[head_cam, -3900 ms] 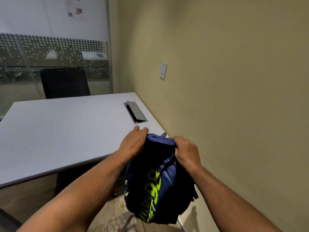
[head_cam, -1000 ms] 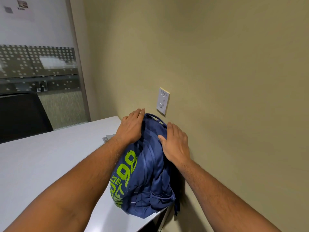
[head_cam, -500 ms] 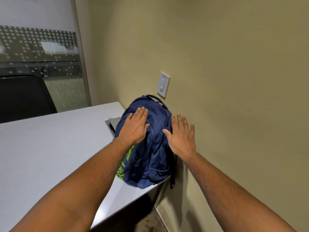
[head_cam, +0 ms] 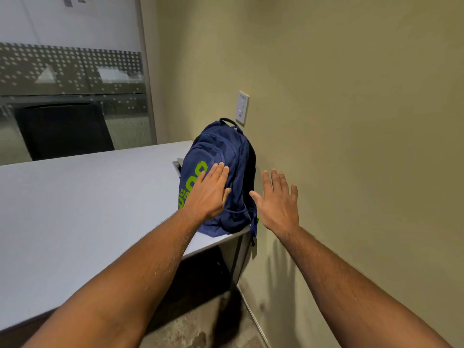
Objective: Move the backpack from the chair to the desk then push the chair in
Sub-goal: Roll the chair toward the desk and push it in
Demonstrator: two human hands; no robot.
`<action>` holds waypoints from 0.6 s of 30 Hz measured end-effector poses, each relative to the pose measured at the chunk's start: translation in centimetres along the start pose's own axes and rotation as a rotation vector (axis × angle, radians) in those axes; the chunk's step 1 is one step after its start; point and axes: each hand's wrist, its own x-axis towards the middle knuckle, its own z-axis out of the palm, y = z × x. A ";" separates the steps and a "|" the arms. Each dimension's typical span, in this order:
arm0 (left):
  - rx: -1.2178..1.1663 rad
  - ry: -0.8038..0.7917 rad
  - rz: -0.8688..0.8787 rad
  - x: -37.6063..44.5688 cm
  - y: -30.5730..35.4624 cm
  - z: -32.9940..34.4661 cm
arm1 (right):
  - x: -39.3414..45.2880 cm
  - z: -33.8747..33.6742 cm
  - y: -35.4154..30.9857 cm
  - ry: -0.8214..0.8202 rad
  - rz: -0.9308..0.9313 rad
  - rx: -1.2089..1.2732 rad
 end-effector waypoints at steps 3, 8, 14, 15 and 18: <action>-0.001 0.000 -0.023 -4.7 2.6 -0.5 | -4.5 -1.0 0.5 -0.018 -0.009 0.001; -0.023 -0.009 -0.068 -12.2 5.9 -1.7 | -11.9 -2.5 0.7 -0.020 -0.023 0.022; -0.038 -0.025 -0.070 -19.4 8.6 -3.6 | -18.8 -4.8 0.1 -0.043 -0.015 0.029; -0.041 -0.027 -0.070 -20.1 8.7 -4.0 | -19.5 -5.3 -0.2 -0.038 -0.014 0.031; -0.043 -0.032 -0.059 -22.1 9.1 -5.1 | -22.0 -6.7 -1.2 -0.014 -0.011 0.031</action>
